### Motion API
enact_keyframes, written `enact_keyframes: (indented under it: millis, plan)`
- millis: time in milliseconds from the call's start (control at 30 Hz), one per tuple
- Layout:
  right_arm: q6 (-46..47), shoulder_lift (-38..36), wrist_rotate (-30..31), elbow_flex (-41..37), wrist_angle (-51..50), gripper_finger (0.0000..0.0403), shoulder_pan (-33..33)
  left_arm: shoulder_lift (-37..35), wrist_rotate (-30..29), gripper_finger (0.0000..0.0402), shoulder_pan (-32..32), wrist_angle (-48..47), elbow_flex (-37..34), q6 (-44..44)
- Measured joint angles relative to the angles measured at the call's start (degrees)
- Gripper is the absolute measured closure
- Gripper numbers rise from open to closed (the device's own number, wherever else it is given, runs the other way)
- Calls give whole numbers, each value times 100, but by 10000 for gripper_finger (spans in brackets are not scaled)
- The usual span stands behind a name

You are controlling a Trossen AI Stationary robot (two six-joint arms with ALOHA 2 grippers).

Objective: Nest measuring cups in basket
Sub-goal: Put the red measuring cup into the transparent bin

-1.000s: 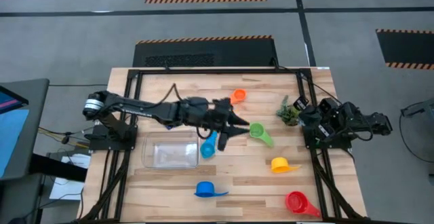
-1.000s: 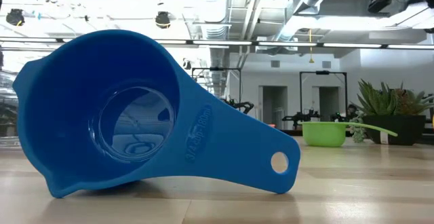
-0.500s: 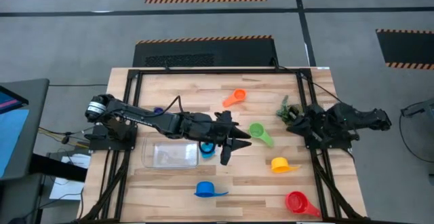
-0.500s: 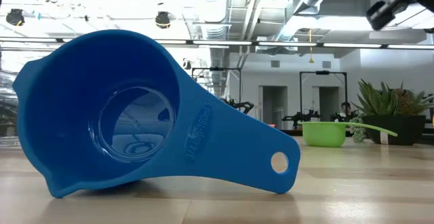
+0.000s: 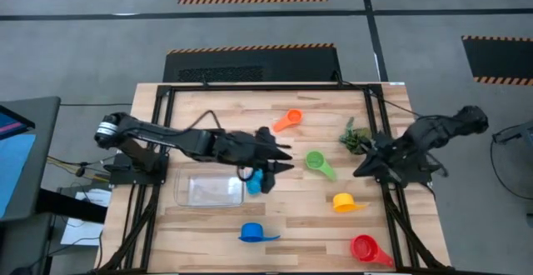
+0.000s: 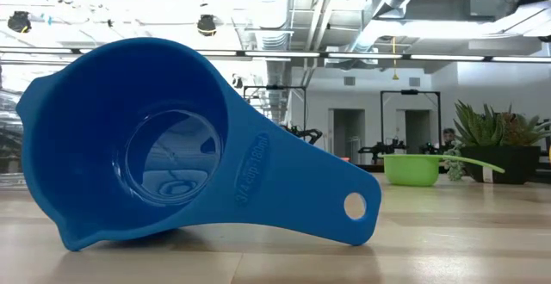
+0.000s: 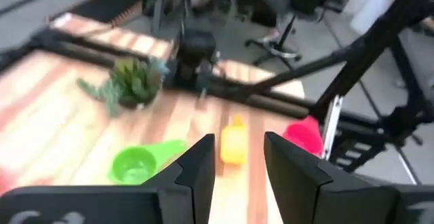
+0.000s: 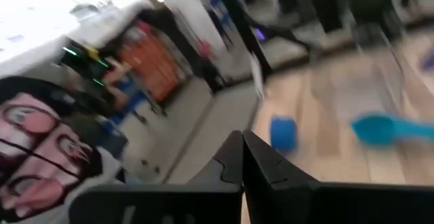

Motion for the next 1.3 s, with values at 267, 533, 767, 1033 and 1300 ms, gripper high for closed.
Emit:
enact_keyframes:
  millis: [267,533,767,1033,1300]
  plan:
    - [983,1794,104,1200,-1888,386,810,-901,-240,285,-222,-895,4,321]
    - [2741,3056,111,1405,-2912,386,1587,-1054,-261,285,-443,-1589,7,319]
    - [4137,3956,117,1408,-2961,383,2356,-1047,-611,285,-610,-2148,-125,306]
    - [5940,4908,93,1408,-2648,381,3423,-1047,-845,285,-761,-2618,-125,152]
    - [6723,5648,102,1405,-2243,381,3995,-1047,-957,285,-902,-2618,-125,310]
